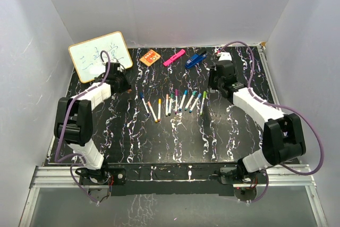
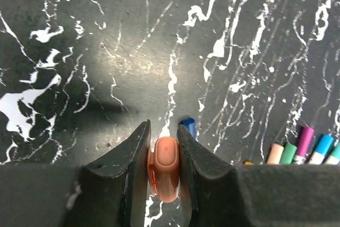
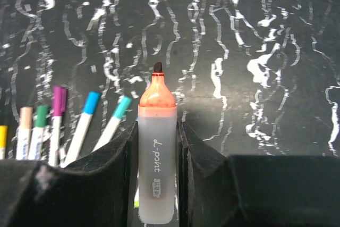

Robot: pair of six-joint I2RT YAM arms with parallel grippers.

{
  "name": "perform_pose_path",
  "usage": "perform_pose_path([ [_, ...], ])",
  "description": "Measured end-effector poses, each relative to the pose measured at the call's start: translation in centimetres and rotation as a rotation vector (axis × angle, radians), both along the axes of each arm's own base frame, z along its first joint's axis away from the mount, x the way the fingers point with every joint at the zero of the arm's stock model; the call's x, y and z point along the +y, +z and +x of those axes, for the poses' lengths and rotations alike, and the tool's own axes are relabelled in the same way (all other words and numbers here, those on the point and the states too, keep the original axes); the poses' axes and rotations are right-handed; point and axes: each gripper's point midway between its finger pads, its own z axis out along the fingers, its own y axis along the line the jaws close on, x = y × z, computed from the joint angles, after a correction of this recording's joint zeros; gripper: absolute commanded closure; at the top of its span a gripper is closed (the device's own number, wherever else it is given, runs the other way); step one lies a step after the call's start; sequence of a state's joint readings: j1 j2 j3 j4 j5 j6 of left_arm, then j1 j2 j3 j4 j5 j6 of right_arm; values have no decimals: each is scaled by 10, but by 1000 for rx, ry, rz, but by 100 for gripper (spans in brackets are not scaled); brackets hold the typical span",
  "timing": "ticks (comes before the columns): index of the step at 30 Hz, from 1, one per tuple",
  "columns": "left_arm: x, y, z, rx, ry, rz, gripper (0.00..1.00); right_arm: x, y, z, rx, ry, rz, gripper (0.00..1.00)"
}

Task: Open the pen caps

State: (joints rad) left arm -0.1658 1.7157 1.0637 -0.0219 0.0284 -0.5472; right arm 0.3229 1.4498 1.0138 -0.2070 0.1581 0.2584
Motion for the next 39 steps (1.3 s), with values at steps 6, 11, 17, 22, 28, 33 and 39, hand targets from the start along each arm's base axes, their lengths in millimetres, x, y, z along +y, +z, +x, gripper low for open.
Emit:
perform_pose_path([
  [6, 9, -16, 15, 56, 19, 44, 100, -42, -24, 17, 66, -80, -15, 100],
  [11, 6, -33, 34, 89, 16, 54, 100, -57, -33, 32, 91, -110, -6, 100],
  [17, 4, -49, 50, 116, 15, 60, 100, -59, -48, 44, 125, -110, -2, 100],
  [22, 4, -51, 59, 113, 16, 68, 100, -67, -68, 58, 166, -126, -6, 100],
  [28, 6, -52, 62, 120, 17, 80, 78, -70, -97, 72, 219, -129, -19, 100],
  [33, 8, -52, 62, 118, 22, 93, 60, -68, -107, 84, 232, -119, -23, 100],
  [39, 7, -50, 64, 109, 23, 95, 51, -65, -114, 93, 239, -110, -18, 100],
])
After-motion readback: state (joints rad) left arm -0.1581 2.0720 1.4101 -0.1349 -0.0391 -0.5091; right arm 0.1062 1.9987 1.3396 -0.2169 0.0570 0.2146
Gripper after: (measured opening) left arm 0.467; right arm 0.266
